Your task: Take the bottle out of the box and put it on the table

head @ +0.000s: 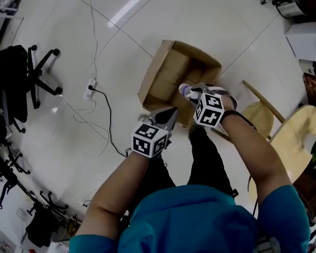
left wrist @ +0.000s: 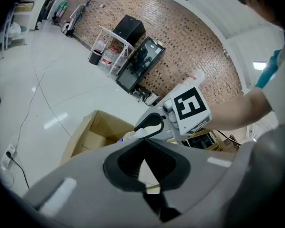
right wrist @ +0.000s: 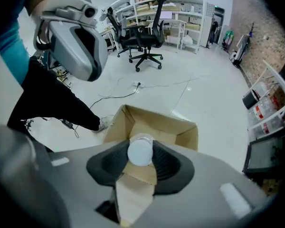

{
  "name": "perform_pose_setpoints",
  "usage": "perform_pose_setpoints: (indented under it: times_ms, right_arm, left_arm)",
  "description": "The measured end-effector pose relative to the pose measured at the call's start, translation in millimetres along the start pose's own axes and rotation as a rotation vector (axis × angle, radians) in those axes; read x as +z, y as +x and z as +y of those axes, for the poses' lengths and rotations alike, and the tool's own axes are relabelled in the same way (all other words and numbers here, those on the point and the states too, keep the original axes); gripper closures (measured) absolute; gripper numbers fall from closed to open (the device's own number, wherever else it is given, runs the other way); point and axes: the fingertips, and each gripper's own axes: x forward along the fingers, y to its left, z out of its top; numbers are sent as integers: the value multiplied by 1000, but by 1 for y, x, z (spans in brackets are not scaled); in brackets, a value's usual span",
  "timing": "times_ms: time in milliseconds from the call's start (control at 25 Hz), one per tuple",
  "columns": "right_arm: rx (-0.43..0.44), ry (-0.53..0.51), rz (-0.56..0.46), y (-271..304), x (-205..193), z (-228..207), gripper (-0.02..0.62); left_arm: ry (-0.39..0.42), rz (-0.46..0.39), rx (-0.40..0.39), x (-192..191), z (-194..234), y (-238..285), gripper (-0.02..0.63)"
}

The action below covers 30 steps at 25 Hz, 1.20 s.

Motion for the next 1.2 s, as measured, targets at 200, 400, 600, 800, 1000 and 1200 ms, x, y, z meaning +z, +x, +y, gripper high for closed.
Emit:
perform_pose_setpoints:
  times_ms: [200,400,600,800,1000,1200]
  right_arm:
    - [-1,-35,15,-125,35,39,446]
    - [-38,-81,28,-242,68,93,446]
    - [-26,-130,29,-317,62,148,446]
    - [-49,-221,29,-354,58,241,446]
    - [-103,-201,15,-403,76,283,446]
    - [-170,-66,6,-461,96,325,446]
  left_arm:
    - [20,-74,-11,50,-78,-74,606]
    - [46,-154,-5,74,-148,-158,606]
    - [29,-171,11,46,-215,-187,606]
    - [148,-224,-10,6,-301,-222,606]
    - [296,-244,-107,36,-363,-268,606]
    - [397,-184,-247,44,-402,-327,606]
